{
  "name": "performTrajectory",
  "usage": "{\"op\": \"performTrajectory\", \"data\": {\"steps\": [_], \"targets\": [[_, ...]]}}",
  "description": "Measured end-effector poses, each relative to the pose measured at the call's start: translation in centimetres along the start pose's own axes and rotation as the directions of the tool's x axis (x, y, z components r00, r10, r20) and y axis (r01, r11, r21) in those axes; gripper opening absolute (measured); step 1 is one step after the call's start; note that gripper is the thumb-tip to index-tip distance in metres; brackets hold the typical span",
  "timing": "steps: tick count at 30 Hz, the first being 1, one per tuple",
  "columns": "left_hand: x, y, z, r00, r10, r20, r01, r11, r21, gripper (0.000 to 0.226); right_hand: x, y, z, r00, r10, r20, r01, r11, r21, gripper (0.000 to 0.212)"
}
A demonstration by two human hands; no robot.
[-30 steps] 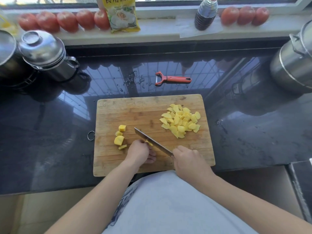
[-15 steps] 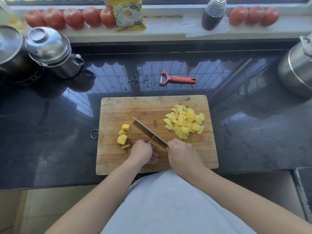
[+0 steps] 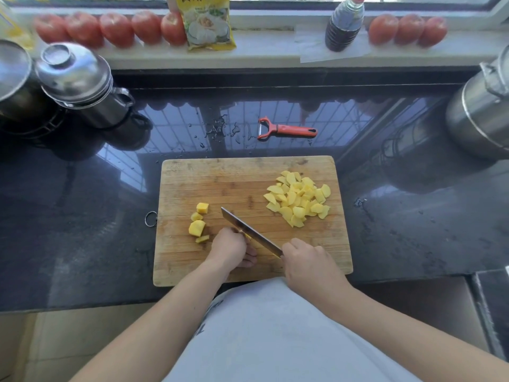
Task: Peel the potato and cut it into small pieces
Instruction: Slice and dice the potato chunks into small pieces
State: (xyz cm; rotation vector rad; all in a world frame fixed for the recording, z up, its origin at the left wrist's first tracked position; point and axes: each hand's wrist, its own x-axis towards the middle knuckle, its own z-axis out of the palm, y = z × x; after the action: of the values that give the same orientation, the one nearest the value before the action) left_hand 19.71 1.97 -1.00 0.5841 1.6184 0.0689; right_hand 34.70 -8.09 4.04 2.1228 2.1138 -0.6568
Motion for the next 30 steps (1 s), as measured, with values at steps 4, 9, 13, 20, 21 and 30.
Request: {"op": "performTrajectory", "data": {"steps": [4,9,13,20,21,30], "targets": [[0.1,-0.1,0.1,1.000,0.004,-0.001,-0.004,1.000,-0.016,0.022,0.1,-0.6,-0.4,0.999,0.006,0.038,-0.006,1.000,-0.001,0.016],[0.2,-0.1,0.1,1.000,-0.019,0.009,0.019,0.999,-0.034,0.030,1.6,-1.9,-0.4,0.999,-0.012,0.038,0.011,0.999,0.034,0.015],[0.1,-0.1,0.1,1.000,-0.008,-0.001,0.008,1.000,-0.006,0.026,3.0,-2.4,0.1,0.999,-0.002,-0.049,0.005,0.998,0.069,0.018],[-0.3,1.1,-0.4,0.999,-0.010,-0.051,0.012,0.999,0.032,0.018,2.6,2.9,-1.4,0.983,0.094,-0.159,-0.069,0.985,0.156,0.018],[0.1,1.1,-0.7,0.999,0.023,-0.047,-0.021,0.999,0.031,0.021,2.5,4.0,-1.8,0.978,0.088,-0.187,-0.057,0.985,0.162,0.018],[-0.2,5.1,-1.3,0.963,0.136,0.231,-0.111,0.987,-0.118,0.035,0.7,10.5,-3.8,0.885,-0.141,-0.444,0.113,0.990,-0.087,0.015]]}}
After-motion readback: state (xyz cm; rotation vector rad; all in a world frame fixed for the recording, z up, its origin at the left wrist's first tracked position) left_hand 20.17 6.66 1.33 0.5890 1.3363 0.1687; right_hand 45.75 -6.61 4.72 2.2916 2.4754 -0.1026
